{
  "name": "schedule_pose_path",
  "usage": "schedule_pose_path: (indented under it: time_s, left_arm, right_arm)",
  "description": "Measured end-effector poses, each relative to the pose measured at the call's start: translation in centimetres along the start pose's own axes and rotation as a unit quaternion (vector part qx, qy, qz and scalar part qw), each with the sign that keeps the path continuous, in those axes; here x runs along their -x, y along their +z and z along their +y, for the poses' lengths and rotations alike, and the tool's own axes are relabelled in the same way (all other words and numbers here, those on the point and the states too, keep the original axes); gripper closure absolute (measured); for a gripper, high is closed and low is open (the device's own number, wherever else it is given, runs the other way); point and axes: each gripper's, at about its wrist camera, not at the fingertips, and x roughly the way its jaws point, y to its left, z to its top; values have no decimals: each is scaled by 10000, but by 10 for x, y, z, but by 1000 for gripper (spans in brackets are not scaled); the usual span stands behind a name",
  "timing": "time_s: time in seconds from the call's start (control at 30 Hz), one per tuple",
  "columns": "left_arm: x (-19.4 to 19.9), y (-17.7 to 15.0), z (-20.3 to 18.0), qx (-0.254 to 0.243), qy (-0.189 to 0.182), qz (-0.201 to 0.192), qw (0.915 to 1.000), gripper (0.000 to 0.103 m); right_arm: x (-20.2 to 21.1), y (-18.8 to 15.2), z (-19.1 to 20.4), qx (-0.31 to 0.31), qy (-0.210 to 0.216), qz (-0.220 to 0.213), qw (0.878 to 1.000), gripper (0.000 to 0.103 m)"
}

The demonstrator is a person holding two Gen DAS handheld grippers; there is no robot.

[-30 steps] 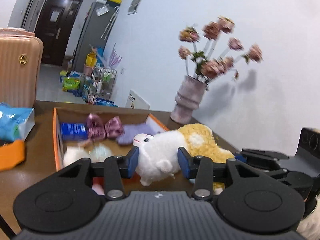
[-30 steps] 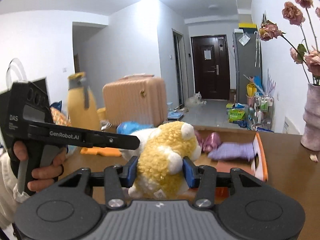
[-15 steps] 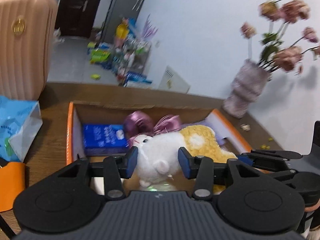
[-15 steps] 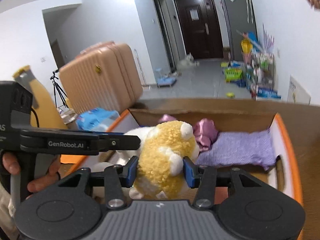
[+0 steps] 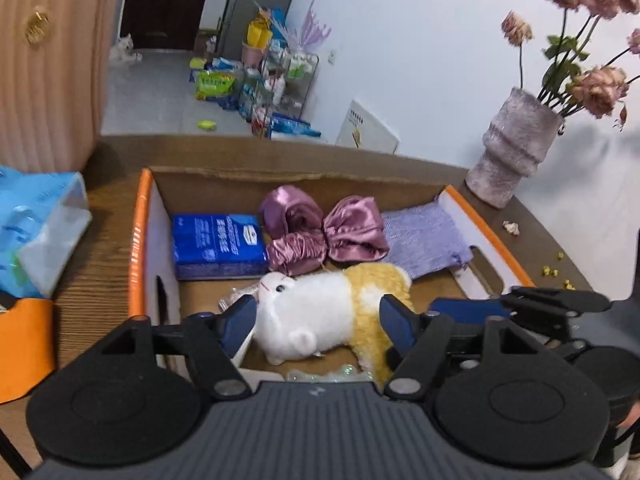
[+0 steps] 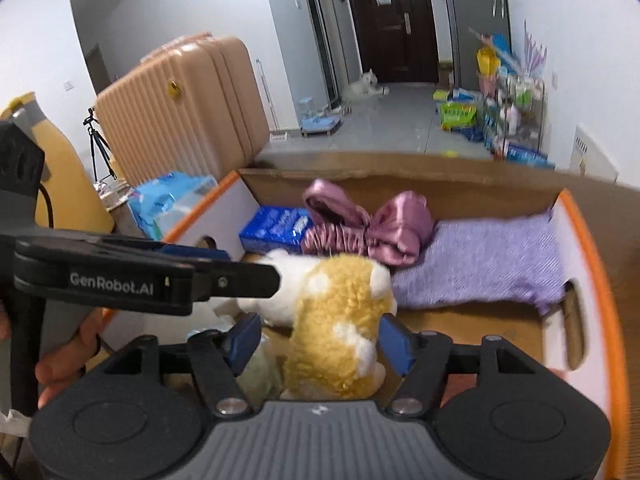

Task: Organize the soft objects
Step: 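Carry the plush toy with both tools into the box and open, then withdraw both tools from the box toward the lavender fuzzy headband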

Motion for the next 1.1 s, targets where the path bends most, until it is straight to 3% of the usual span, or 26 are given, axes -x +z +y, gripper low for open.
schedule_pose_path:
  time_s: [0.17,0.27,0.47,0.77,0.97,1.1]
  left_arm:
    - [58,7,-17,-8,163,-246,9996,32]
    - [104,3,-33,-184,171,-537,9982,26]
    - [184,-44,-64,-590,306,-812,9945,25]
    - [280,-158,-82,-776,573,-1629,9819,21]
    - [325,-247,-88,-710,677,-2349,9671,14]
    - [345,-299,-91,-434,788,-2587,9618,8]
  right_arm:
    - [65,8,15,173,-192,-309,9992,31]
    - [119,10,26,265,-317,-586,9974,27]
    - [216,-13,48,505,-428,-929,9935,21]
    - [316,-106,77,657,-529,-1614,9833,19]
    - [344,-184,94,696,-577,-2069,9742,16]
    - [353,-241,112,706,-771,-2388,9654,12]
